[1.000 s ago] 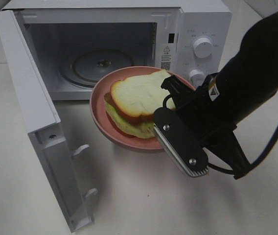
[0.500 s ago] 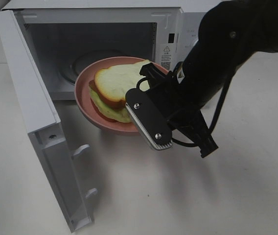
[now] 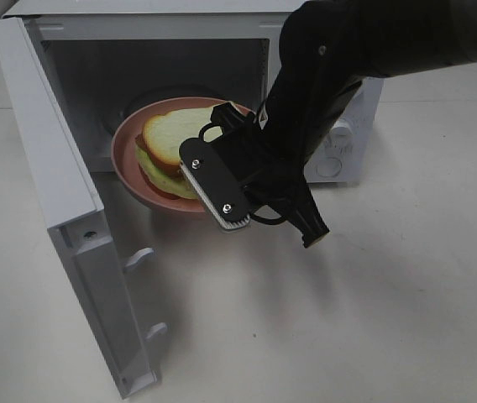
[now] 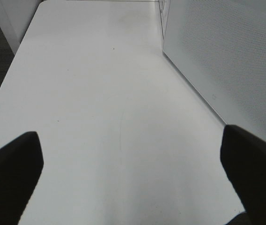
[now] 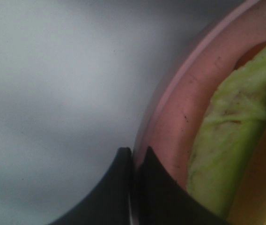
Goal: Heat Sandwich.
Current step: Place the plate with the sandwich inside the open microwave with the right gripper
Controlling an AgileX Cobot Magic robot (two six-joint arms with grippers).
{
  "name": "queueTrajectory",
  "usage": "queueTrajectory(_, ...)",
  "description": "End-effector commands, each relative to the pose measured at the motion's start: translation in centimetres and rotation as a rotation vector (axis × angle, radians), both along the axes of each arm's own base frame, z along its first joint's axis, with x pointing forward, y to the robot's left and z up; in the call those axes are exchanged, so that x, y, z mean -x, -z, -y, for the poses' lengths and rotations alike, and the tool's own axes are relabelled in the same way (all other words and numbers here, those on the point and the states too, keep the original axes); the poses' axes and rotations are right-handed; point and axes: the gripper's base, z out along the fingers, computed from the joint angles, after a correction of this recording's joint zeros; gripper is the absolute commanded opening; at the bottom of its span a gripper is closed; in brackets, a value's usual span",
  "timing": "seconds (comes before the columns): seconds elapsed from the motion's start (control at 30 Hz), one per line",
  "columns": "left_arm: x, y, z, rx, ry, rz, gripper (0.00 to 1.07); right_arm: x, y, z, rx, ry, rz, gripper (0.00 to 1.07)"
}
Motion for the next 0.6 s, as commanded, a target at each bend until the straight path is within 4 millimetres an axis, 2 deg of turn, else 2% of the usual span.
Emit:
queueTrajectory(0.03, 0.2, 0.0, 0.0, -0.001, -0.004, 0.023, 0.98, -0.8, -0.3, -0.5, -0.012, 0.012, 0.009, 0.00)
queueTrajectory(0.6, 0.2, 0.0, 0.0, -0.001, -0.004, 0.023, 0.98, -5.3, -0.7, -3.9, -0.020, 0.134, 0.005, 0.00)
